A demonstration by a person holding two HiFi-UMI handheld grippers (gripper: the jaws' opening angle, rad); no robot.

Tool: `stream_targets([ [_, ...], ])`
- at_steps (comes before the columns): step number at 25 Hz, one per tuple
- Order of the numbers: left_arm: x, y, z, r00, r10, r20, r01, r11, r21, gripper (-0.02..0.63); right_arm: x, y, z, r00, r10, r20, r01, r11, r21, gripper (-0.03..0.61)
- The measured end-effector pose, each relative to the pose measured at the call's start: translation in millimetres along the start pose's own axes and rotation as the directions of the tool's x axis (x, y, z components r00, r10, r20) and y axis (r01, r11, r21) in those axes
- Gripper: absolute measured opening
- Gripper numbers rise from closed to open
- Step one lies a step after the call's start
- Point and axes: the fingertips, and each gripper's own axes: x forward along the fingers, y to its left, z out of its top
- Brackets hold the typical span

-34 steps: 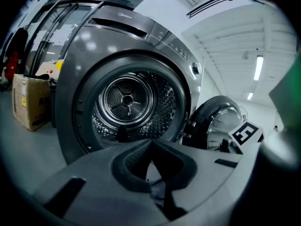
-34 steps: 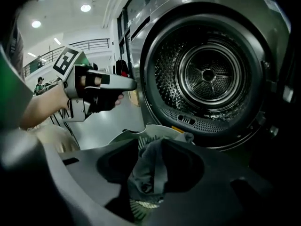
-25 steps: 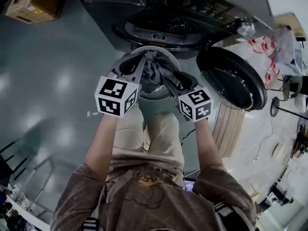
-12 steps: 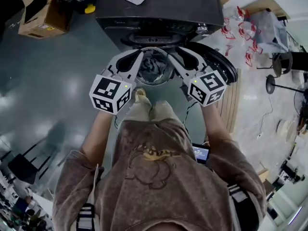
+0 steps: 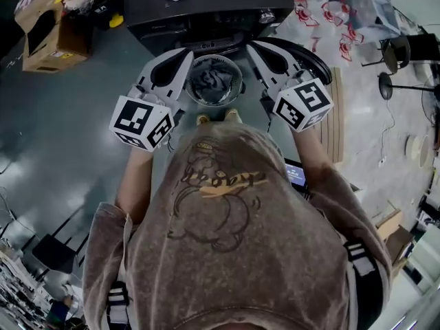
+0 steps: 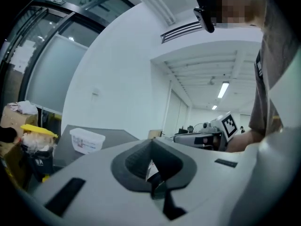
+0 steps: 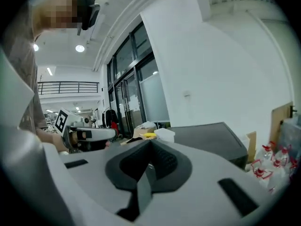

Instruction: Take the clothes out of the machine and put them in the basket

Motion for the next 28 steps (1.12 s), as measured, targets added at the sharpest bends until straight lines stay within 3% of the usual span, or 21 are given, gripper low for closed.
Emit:
stream_targets([
  [6, -5, 2, -6, 0.999, 0.027, 0.041, -0.028, 1.000, 0.013, 0.003, -9, -2, -5, 0.999, 0.009, 0.038, -0.009, 1.000, -0.009, -0.002],
  [16, 30, -3, -29, 0.998, 0.045, 0.038, -0.046, 0.999, 0.018, 0.003, -19, -30, -34, 0.998, 0.049, 0.034, -0.048, 0.998, -0.029, -0.003],
  [28, 63, -5, -29, 0.998, 0.047, 0.035, -0.047, 0.999, -0.003, 0.003, -9, -46, -25, 0.994, 0.104, 0.043, -0.101, 0.993, -0.064, -0.003],
])
